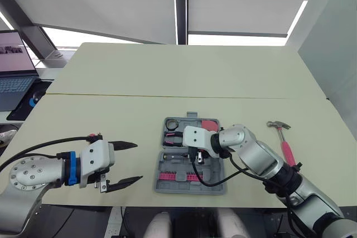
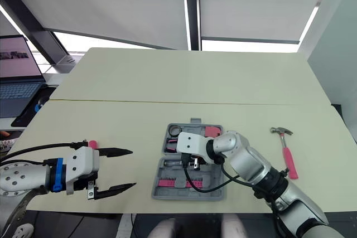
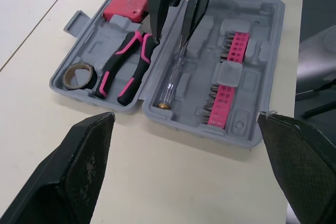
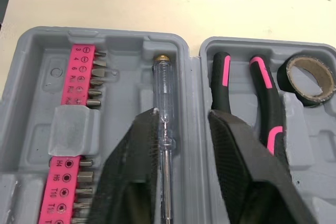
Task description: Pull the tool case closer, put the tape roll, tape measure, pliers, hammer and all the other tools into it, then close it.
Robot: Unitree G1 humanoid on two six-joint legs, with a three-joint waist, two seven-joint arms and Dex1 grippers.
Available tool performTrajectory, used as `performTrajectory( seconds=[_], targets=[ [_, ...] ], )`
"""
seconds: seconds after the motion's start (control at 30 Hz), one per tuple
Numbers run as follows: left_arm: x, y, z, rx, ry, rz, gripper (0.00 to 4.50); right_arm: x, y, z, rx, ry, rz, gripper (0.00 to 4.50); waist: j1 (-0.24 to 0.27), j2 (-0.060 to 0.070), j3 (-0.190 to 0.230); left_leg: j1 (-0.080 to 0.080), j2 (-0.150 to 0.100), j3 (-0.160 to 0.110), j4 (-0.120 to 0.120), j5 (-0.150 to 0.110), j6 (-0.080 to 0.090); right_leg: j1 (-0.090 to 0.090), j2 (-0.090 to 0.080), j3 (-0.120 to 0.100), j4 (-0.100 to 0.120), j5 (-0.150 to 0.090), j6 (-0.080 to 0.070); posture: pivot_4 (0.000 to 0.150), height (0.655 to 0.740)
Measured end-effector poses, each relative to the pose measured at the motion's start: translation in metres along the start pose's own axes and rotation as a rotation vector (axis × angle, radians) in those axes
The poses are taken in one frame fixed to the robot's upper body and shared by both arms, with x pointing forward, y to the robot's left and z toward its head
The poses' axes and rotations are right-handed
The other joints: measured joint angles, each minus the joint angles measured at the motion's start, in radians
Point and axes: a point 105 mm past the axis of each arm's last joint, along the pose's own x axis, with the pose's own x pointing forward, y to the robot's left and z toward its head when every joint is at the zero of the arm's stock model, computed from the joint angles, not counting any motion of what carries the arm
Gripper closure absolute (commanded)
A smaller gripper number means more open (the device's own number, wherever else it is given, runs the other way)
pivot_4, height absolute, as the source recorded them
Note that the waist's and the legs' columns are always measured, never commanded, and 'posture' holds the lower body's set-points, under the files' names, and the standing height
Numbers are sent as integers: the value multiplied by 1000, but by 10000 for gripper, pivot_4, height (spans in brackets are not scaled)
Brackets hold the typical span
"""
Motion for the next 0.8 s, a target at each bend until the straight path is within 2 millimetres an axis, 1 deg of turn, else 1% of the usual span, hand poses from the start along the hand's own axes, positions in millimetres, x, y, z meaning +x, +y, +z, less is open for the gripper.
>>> performTrajectory(
  seconds=[0.07,0.13,0.27,0.6,0.7,0.8],
  targets=[
    [1,-1,0,-5,-2,-4,0,4,1,-5,9,14,6,41805,0,0,0,0,0,0,0,0,0,0,0,0,0,0,0,1500,7400],
    [1,-1,0,-7,-3,-4,0,8,1,-10,15,30,7,44765,0,0,0,0,0,0,0,0,0,0,0,0,0,0,0,1500,7400],
    [1,-1,-1,-17,2,-3,0,13,3,-20,34,53,15,44765,0,0,0,0,0,0,0,0,0,0,0,0,0,0,0,1500,7400],
    [2,2,2,-10,-7,17,0,18,5,-22,-48,49,17,44765,0,0,-1,2,0,0,0,0,0,2,1,0,0,0,0,1500,7400],
    [2,2,1,-17,-9,25,0,17,4,-19,-19,9,-8,44765,0,0,0,2,1,0,0,0,0,1,1,0,1,0,0,1500,7400],
    [-4,4,-3,-36,-6,56,0,0,-5,-2,20,-89,-65,44765,1,0,0,0,0,0,0,0,0,0,0,0,1,0,0,1500,7400]
  ],
)
